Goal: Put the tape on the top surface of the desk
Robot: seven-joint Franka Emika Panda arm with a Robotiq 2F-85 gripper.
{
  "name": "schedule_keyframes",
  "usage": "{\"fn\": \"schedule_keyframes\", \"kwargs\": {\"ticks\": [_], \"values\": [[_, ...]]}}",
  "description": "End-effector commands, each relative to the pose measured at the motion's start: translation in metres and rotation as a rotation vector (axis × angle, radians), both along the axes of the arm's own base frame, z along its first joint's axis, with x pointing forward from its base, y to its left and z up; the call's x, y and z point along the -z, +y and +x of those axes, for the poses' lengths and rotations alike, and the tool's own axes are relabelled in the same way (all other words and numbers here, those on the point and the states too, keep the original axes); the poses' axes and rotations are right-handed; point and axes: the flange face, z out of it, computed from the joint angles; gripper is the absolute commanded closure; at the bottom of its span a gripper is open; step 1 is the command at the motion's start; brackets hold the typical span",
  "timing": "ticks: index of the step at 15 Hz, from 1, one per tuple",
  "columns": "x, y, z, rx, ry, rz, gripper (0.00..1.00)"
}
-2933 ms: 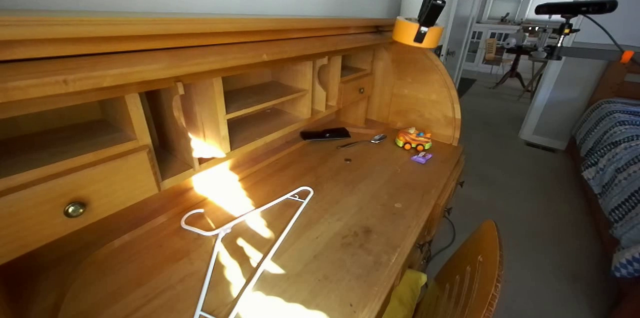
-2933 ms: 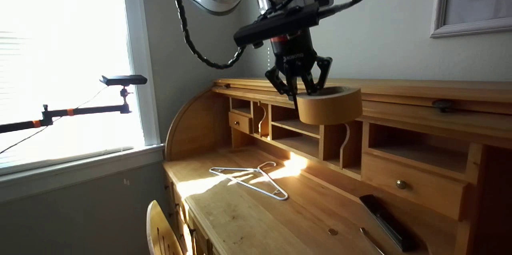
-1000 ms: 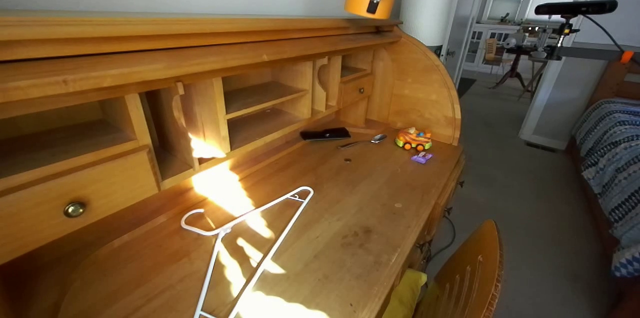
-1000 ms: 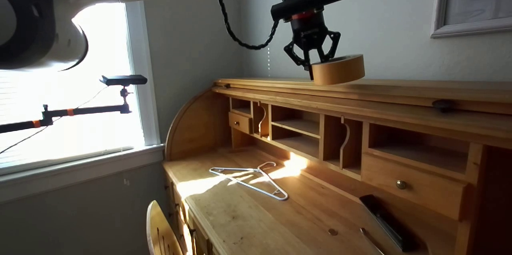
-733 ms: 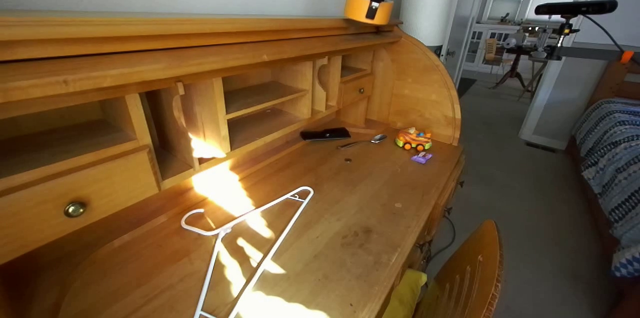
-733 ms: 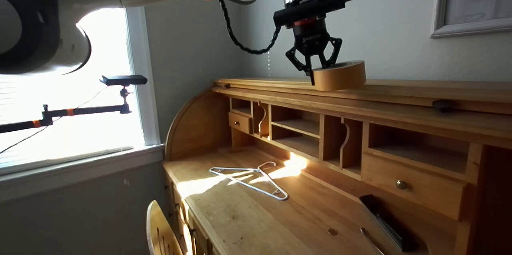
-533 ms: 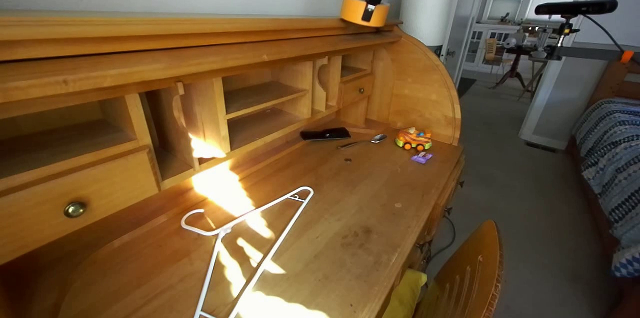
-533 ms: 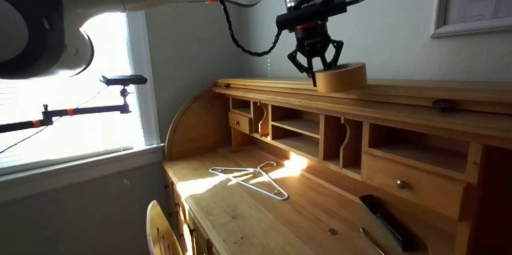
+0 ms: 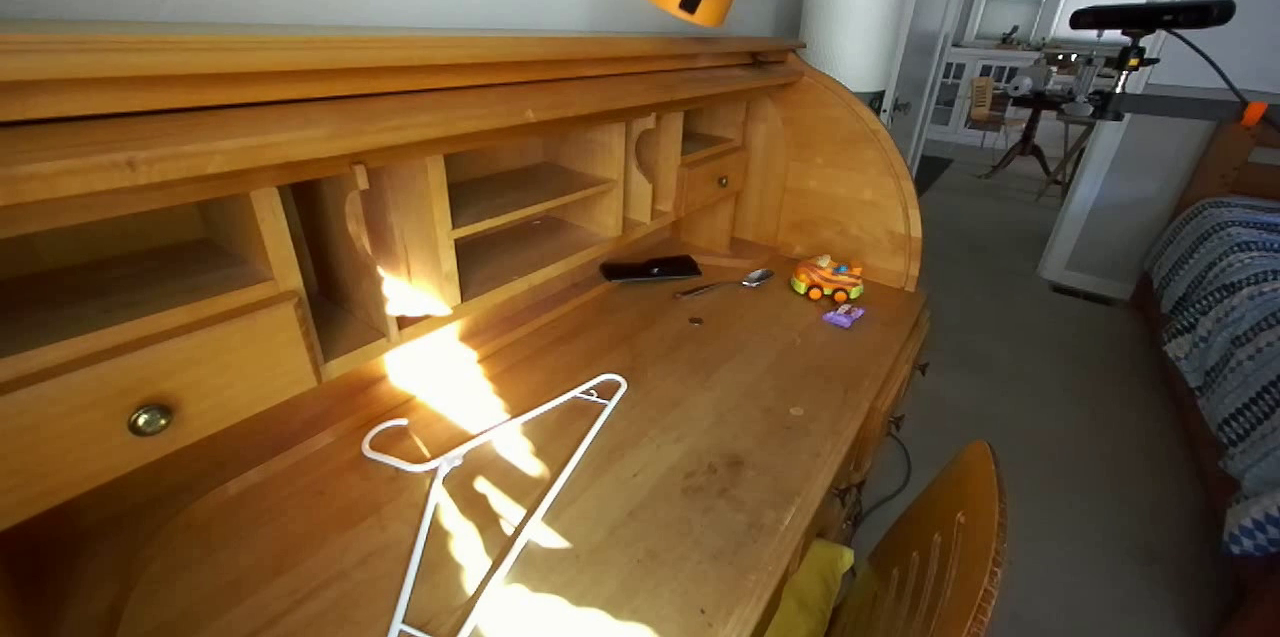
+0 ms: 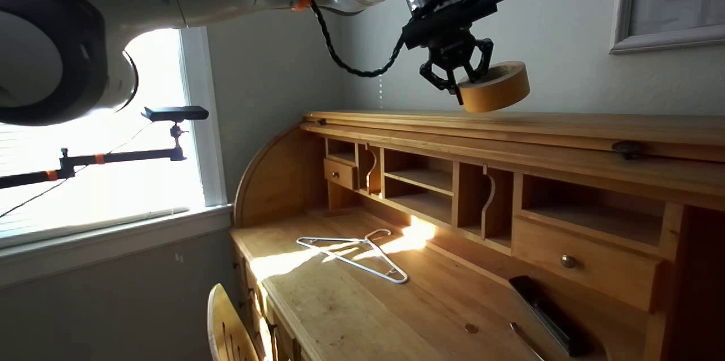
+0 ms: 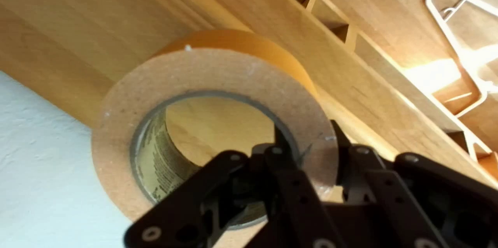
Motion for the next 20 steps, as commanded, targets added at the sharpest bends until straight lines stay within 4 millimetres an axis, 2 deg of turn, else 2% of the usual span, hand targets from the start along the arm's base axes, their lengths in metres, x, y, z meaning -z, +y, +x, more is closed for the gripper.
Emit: {"fn": "schedule_keyframes", "kwargs": {"ticks": [1, 6, 9, 10, 11, 17, 18, 20], "values": [[0.002, -0.009, 0.012, -0.023, -0.129, 0.033, 0.93], [0.019, -0.013, 0.024, -0.047, -0.193, 0.047, 0.93], [0.02, -0.01, 0.026, -0.068, -0.215, 0.058, 0.93], [0.019, -0.009, 0.026, -0.076, -0.217, 0.063, 0.49], [0.018, -0.007, 0.026, -0.079, -0.222, 0.065, 0.48], [-0.008, 0.004, 0.02, -0.057, -0.245, 0.027, 0.04], [-0.015, 0.007, 0.016, -0.005, -0.226, 0.015, 0.01], [-0.034, 0.017, 0.013, 0.109, -0.268, -0.033, 0.0]]}}
